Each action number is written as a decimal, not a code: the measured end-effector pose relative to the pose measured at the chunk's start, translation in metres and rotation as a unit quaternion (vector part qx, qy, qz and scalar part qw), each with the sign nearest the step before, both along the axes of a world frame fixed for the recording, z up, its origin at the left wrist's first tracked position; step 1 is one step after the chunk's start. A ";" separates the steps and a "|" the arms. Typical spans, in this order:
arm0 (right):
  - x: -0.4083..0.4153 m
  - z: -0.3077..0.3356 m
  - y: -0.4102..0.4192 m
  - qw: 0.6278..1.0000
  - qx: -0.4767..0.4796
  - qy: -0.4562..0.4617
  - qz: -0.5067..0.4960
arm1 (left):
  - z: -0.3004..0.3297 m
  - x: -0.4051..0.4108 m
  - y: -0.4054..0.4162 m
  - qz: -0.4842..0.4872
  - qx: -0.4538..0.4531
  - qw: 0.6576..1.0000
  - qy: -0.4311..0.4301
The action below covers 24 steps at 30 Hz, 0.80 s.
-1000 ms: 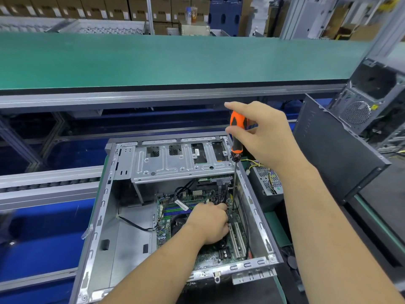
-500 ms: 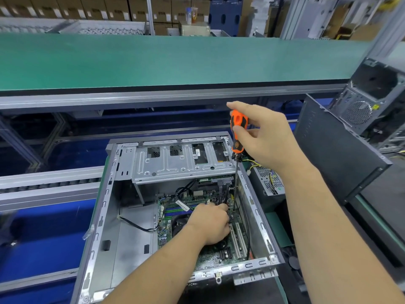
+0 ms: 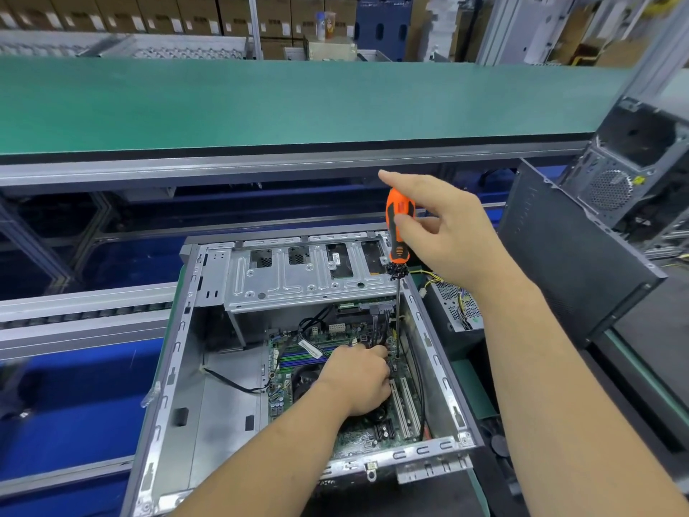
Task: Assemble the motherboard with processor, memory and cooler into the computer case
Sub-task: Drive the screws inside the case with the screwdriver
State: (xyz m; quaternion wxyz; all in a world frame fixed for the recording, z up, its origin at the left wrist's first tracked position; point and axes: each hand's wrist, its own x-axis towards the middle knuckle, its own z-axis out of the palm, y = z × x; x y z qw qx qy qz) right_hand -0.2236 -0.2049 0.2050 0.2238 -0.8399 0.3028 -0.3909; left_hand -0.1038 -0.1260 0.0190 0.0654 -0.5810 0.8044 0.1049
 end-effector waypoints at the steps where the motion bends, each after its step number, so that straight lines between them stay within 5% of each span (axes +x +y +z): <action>1: 0.000 -0.001 0.000 1.000 0.003 -0.006 0.000 | 0.000 0.000 0.000 0.001 0.001 1.000 -0.001; 20: -0.003 0.002 -0.003 0.997 -0.025 0.000 -0.077 | 0.002 -0.001 0.001 0.002 0.003 1.000 -0.007; 24: -0.004 0.001 0.002 1.000 0.015 -0.004 -0.026 | 0.002 -0.002 0.000 0.003 0.000 1.000 -0.007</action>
